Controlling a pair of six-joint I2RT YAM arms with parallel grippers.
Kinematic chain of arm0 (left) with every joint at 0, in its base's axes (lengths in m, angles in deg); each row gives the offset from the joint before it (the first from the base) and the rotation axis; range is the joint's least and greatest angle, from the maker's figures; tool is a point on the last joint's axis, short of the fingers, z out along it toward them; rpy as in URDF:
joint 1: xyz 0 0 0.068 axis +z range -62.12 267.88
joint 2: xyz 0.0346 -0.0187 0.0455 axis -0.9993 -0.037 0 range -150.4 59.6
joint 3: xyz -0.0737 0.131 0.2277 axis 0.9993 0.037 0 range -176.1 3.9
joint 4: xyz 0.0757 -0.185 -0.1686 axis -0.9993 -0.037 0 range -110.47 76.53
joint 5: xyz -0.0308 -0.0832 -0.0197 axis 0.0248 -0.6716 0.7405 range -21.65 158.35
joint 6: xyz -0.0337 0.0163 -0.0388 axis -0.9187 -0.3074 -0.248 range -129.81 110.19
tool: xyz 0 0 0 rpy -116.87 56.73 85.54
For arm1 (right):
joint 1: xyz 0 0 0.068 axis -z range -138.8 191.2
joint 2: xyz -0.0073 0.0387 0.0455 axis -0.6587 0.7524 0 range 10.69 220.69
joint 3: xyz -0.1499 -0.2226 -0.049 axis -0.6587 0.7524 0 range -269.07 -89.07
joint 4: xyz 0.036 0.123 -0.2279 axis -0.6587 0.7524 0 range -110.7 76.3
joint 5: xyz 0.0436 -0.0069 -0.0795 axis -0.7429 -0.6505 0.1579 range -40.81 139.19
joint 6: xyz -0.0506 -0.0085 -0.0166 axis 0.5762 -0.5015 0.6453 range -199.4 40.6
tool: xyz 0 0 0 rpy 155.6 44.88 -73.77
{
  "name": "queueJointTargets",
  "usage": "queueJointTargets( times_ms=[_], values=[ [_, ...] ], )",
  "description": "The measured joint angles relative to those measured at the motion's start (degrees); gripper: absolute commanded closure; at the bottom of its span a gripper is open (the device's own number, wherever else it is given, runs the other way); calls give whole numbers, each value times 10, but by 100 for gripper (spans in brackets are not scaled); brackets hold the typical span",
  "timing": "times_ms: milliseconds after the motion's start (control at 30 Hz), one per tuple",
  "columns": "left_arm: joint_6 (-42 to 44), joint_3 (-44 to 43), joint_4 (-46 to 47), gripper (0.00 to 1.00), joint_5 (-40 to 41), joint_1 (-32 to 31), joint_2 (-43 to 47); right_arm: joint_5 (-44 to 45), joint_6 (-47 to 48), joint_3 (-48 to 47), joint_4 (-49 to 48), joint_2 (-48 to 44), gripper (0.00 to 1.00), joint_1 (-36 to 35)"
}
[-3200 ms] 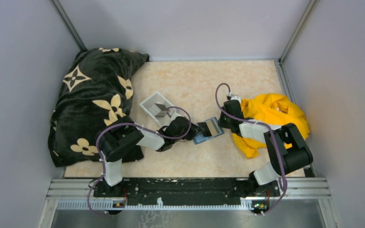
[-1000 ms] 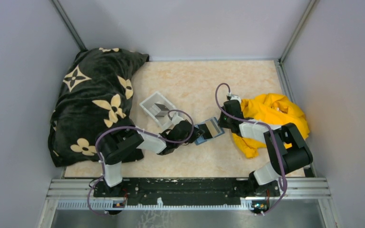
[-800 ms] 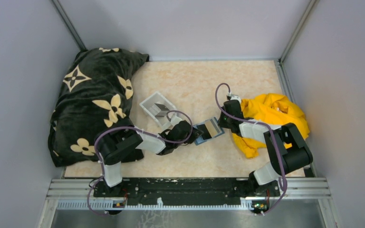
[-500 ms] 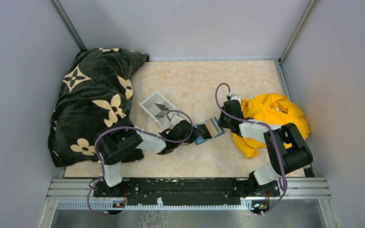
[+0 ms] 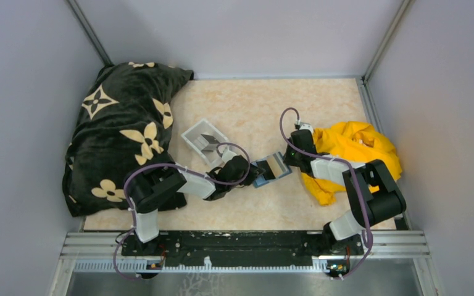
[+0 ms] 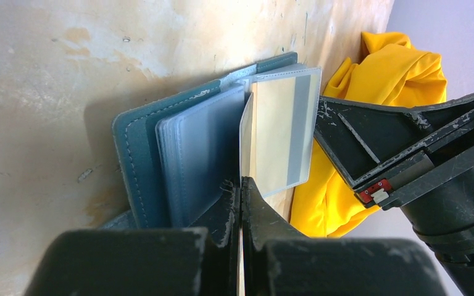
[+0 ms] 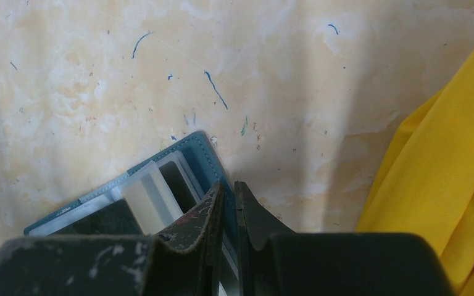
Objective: Put the credit cards into the card holder
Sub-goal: Insert the credit card into the card holder.
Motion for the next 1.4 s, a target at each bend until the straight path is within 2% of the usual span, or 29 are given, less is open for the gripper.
queueJointTargets(
  times_ms=[833,1400],
  values=[
    [2,48,151,100,-12,9,-35,0,0,0,-12,6,88,0],
    [-11,67,206,100,-11,9,-49,0,0,0,-12,6,88,0]
  ],
)
